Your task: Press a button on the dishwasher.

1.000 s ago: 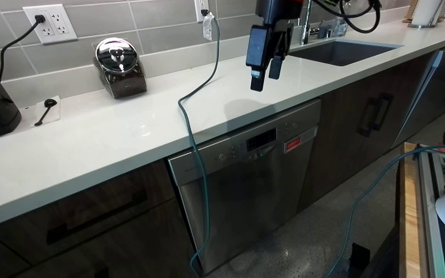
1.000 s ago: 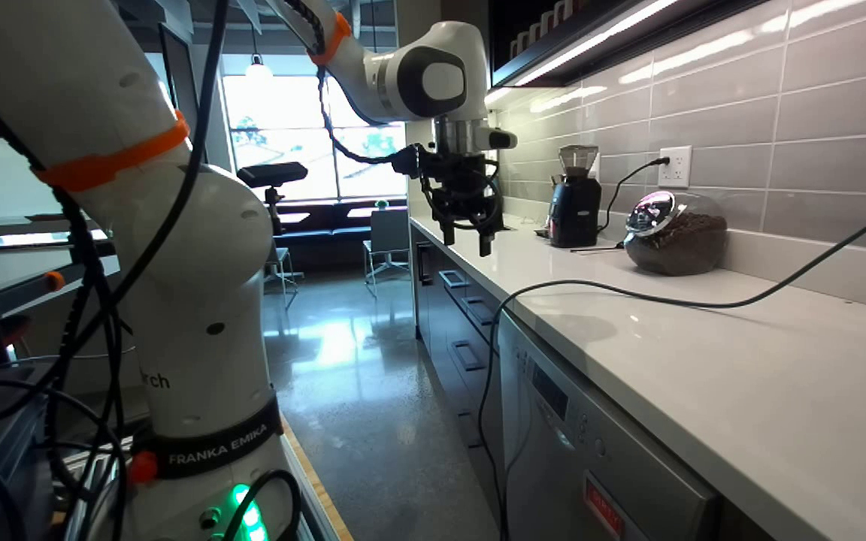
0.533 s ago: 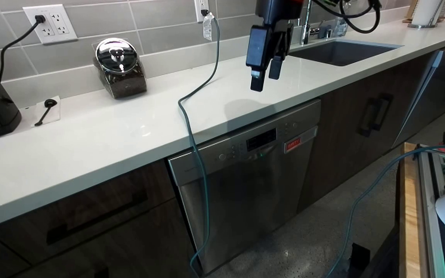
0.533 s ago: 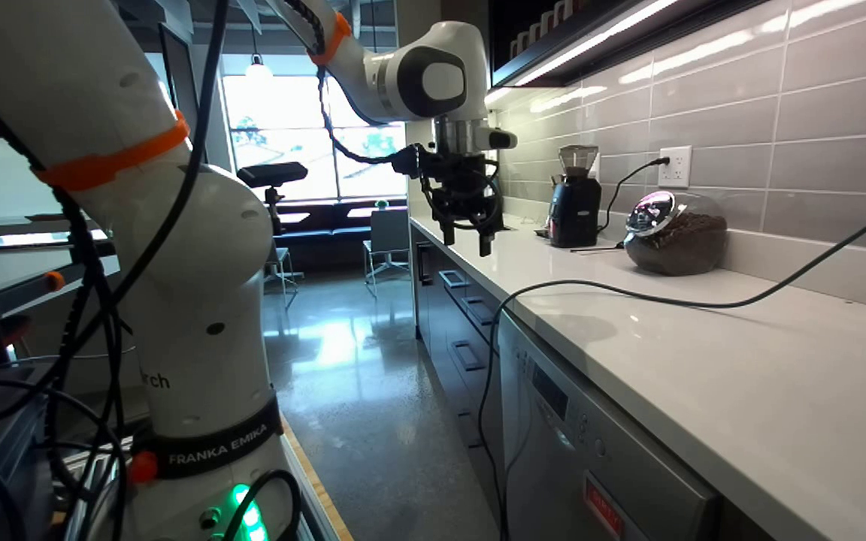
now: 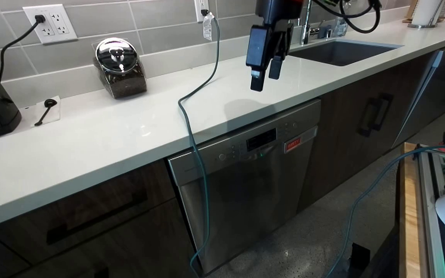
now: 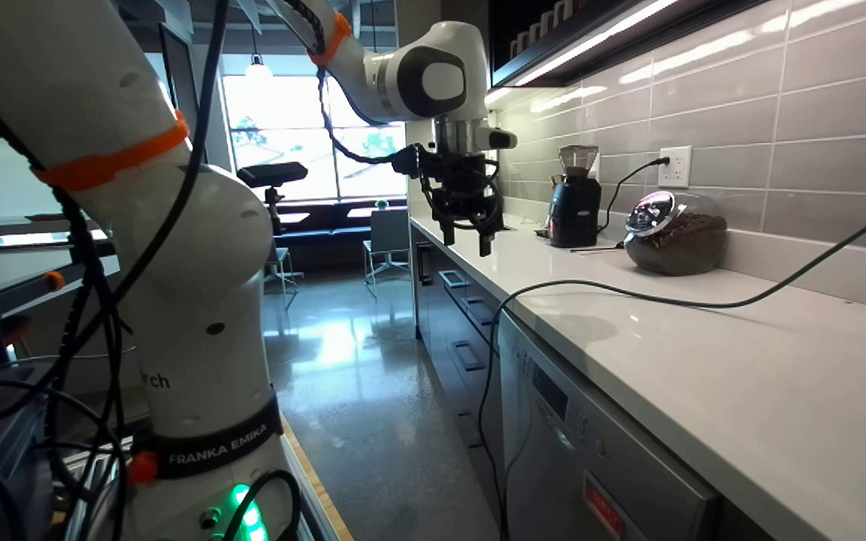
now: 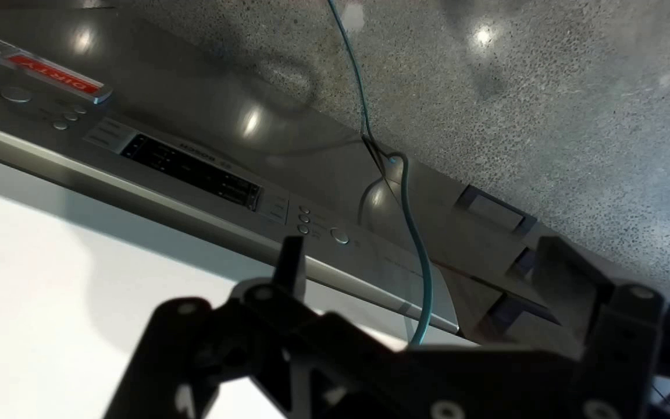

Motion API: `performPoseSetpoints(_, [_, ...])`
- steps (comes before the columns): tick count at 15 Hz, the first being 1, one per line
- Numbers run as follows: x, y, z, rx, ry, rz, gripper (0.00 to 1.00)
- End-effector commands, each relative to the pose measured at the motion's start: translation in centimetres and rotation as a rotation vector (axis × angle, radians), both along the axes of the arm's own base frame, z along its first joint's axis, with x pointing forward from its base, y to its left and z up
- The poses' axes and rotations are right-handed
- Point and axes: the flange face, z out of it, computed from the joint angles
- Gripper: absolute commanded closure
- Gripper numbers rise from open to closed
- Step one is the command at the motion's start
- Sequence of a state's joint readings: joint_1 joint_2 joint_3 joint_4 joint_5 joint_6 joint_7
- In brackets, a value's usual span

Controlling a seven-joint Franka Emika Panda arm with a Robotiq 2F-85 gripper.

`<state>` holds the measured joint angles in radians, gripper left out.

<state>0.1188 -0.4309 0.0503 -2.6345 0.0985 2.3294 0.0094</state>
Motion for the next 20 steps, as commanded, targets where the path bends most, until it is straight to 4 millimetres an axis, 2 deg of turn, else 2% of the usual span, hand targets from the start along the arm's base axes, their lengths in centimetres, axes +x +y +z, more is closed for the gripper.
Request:
performPoseSetpoints(1, [0.0, 0.0, 0.0, 0.0, 0.001, 0.0, 0.0])
performPoseSetpoints(5, [0.3, -0.1, -0.4, -0.006, 0.021, -0.01, 0.0])
performPoseSetpoints(13, [1.6, 0.0, -4.5, 0.0, 0.062, -0.038, 0.0])
performPoseSetpoints(20, [4.0, 0.1, -9.1, 0.044, 0.027, -0.099, 0.0])
